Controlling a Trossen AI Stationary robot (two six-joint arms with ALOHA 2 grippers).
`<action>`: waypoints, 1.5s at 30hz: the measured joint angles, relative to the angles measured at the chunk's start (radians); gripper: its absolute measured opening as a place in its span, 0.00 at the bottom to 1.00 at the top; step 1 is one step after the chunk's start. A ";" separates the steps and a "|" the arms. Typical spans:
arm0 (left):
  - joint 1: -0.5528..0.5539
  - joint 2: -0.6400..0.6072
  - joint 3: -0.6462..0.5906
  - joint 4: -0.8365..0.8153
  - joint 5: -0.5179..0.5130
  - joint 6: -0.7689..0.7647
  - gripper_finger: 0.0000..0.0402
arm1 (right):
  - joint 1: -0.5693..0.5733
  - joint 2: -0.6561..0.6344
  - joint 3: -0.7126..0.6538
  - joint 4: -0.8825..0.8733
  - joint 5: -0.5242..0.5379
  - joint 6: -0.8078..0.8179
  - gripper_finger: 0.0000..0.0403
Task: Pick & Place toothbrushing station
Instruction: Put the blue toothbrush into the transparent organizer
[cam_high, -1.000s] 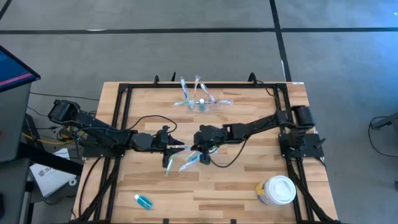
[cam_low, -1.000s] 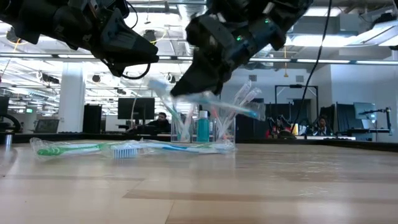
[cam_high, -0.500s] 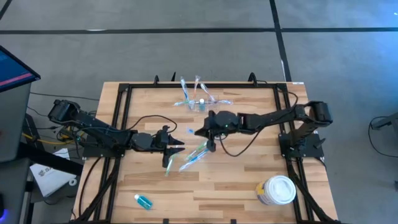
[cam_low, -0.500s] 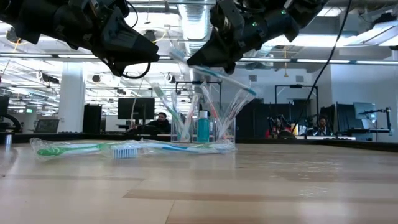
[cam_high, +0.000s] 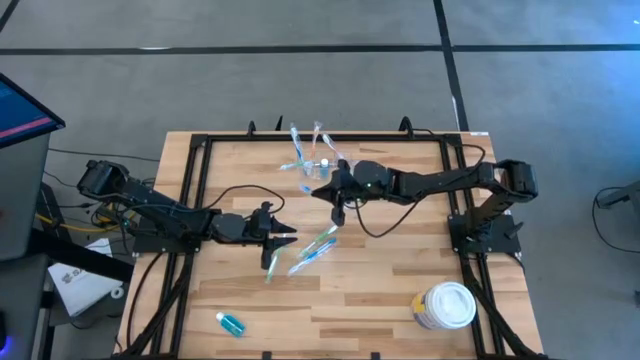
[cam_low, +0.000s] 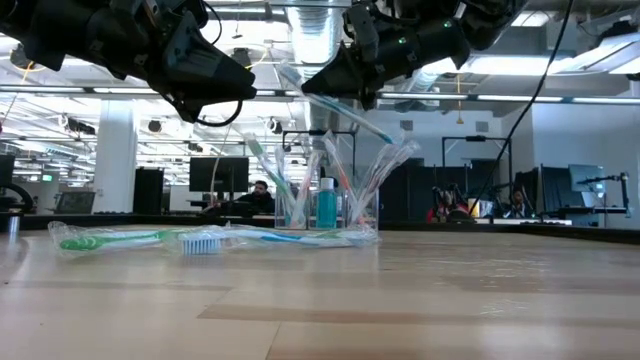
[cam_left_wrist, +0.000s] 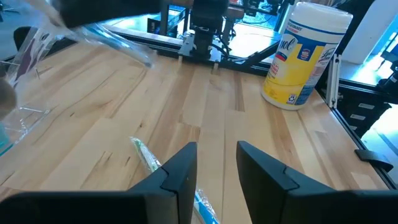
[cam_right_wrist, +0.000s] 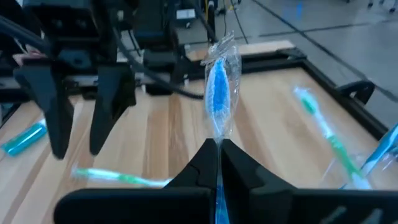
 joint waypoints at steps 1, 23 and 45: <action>0.000 0.000 0.000 0.000 0.000 0.000 0.26 | -0.006 0.000 0.000 0.011 0.000 -0.008 0.00; -0.006 0.000 0.000 -0.002 0.002 0.000 0.26 | -0.103 0.000 0.000 0.088 -0.108 -0.021 0.00; -0.016 0.000 0.000 -0.009 -0.001 -0.023 0.26 | -0.140 -0.039 -0.248 0.470 -0.134 0.079 0.00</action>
